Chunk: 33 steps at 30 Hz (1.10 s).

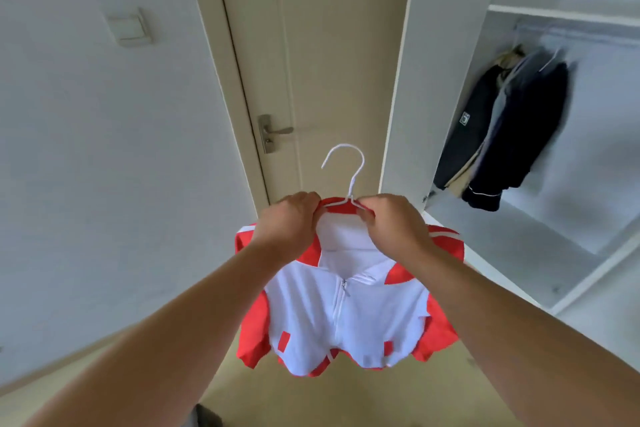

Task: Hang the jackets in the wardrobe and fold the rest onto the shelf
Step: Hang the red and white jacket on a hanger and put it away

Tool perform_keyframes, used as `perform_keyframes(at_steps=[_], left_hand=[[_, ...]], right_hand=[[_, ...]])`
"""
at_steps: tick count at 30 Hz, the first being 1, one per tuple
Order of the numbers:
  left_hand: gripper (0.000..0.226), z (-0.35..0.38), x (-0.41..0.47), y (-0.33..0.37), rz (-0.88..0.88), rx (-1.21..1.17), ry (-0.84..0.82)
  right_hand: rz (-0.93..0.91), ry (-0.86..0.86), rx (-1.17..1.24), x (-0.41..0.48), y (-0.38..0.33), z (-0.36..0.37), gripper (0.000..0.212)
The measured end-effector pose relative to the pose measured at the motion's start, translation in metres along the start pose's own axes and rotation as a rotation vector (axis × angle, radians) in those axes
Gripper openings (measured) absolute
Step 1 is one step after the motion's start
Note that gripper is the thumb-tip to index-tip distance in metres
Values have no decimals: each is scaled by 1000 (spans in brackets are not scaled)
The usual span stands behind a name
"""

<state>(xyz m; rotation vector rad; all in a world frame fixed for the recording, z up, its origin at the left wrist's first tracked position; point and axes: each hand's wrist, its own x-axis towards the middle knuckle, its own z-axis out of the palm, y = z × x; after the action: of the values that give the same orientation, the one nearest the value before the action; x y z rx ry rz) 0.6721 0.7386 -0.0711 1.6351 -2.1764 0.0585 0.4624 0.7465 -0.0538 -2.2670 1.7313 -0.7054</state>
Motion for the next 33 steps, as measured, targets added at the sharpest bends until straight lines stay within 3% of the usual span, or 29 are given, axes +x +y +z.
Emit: perform_keyframes(at_steps=[11, 17, 20, 22, 25, 27, 29, 31, 33], left_hand=[[23, 75, 135, 110, 285, -92, -13], [25, 118, 203, 164, 427, 21, 17], [22, 134, 237, 193, 430, -35, 17], [20, 142, 263, 206, 400, -72, 30], [16, 165, 300, 220, 439, -68, -87], [17, 181, 325, 227, 526, -78, -305], [19, 196, 357, 237, 583, -99, -485], [15, 208, 393, 252, 591, -165, -431], [9, 227, 428, 269, 617, -183, -463]], right_hand=[[99, 117, -72, 32, 140, -52, 21], [195, 137, -68, 52, 218, -84, 20], [324, 91, -71, 60, 260, -104, 17], [424, -28, -90, 66, 289, -119, 13], [469, -262, -117, 77, 325, -137, 26], [449, -368, -180, 85, 346, -141, 27], [467, -342, -244, 95, 368, -139, 21], [518, -200, -301, 112, 391, -139, 10], [540, -270, -298, 134, 414, -142, 7]])
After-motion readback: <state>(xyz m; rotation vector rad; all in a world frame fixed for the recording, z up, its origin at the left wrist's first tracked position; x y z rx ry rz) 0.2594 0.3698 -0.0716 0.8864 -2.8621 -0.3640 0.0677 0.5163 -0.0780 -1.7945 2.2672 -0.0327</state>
